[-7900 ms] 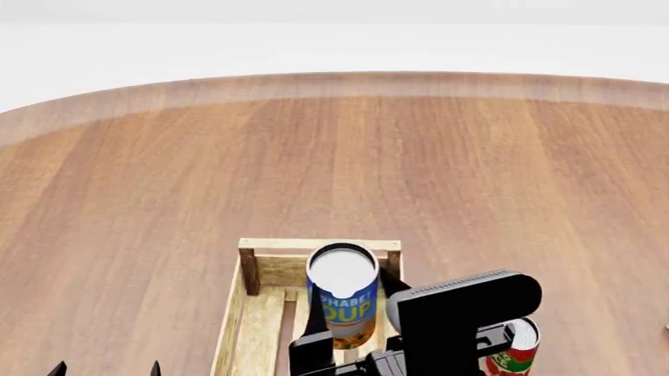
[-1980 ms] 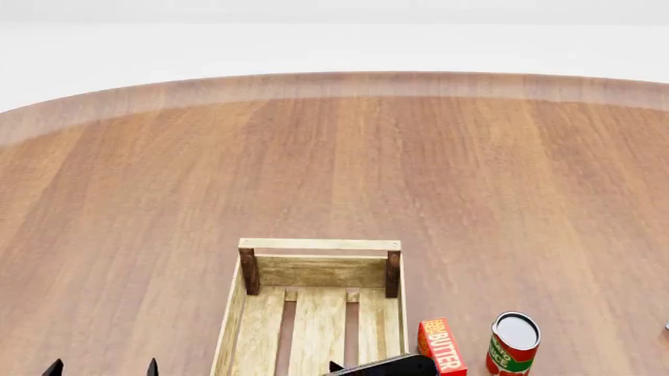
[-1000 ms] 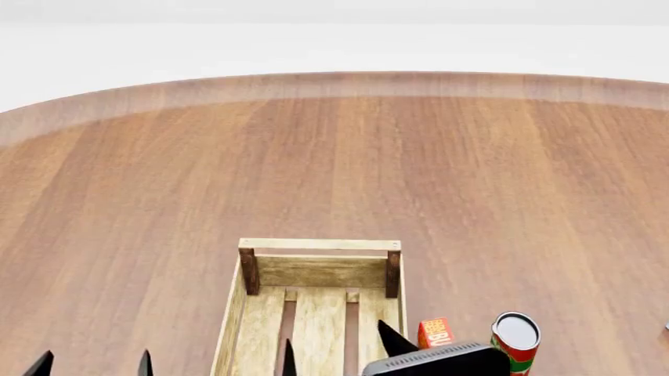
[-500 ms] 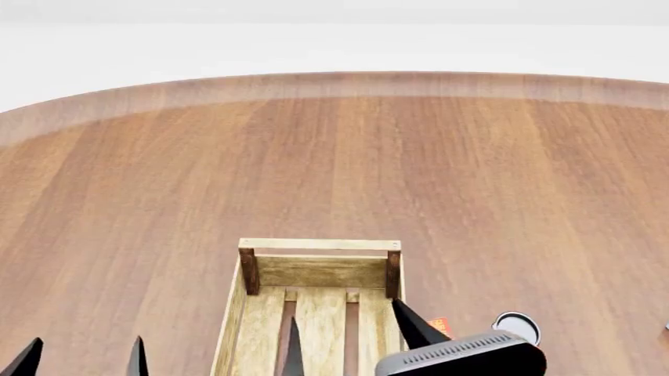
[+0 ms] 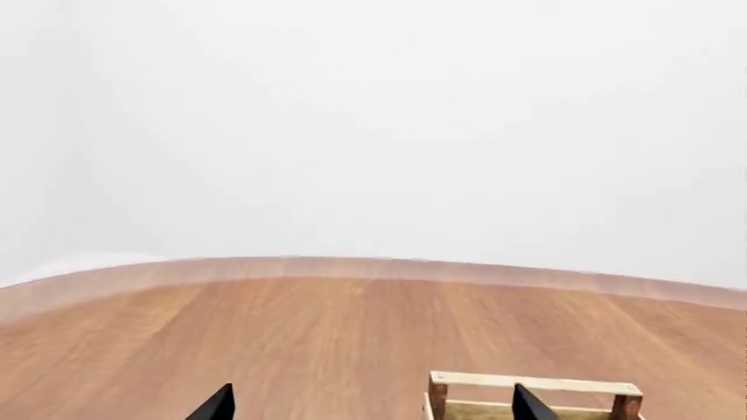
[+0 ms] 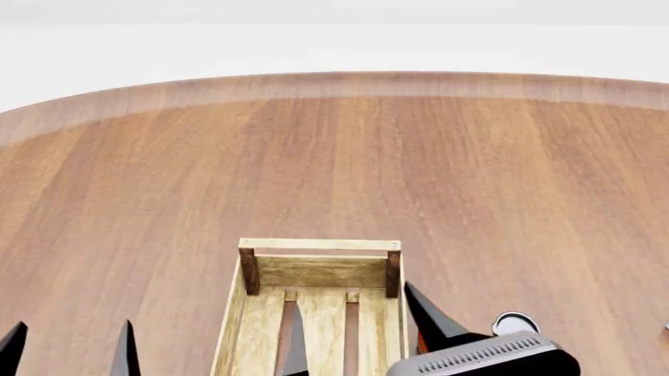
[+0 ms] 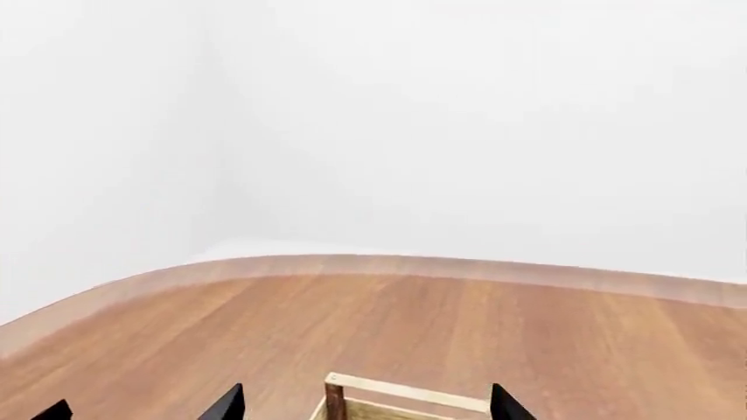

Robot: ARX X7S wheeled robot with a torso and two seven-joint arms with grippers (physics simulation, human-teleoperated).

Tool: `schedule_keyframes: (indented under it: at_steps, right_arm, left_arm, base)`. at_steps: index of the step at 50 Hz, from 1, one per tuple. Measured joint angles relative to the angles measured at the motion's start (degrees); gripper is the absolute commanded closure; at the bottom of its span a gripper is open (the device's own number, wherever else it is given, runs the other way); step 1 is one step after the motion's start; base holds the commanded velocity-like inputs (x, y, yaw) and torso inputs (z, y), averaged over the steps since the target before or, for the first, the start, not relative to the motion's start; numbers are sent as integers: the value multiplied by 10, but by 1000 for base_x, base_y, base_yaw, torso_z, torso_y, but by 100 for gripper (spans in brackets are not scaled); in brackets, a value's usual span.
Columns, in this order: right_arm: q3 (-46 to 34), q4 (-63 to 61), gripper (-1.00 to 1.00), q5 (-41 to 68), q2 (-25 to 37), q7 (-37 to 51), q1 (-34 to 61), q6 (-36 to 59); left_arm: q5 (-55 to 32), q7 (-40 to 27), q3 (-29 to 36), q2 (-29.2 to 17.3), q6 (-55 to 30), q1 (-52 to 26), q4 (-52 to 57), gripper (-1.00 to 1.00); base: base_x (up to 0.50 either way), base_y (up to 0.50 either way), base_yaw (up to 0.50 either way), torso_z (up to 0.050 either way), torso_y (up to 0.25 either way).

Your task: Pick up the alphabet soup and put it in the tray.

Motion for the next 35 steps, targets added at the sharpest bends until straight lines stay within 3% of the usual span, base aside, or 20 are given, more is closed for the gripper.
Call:
schedule_keyframes:
  at_steps: [35]
  right_arm:
    - [30, -98, -100, 68, 30, 70, 31, 52]
  left_arm:
    - [-21, -29, -15, -28, -30, 8, 102, -100]
  base:
    - [0, 0, 0, 0, 0]
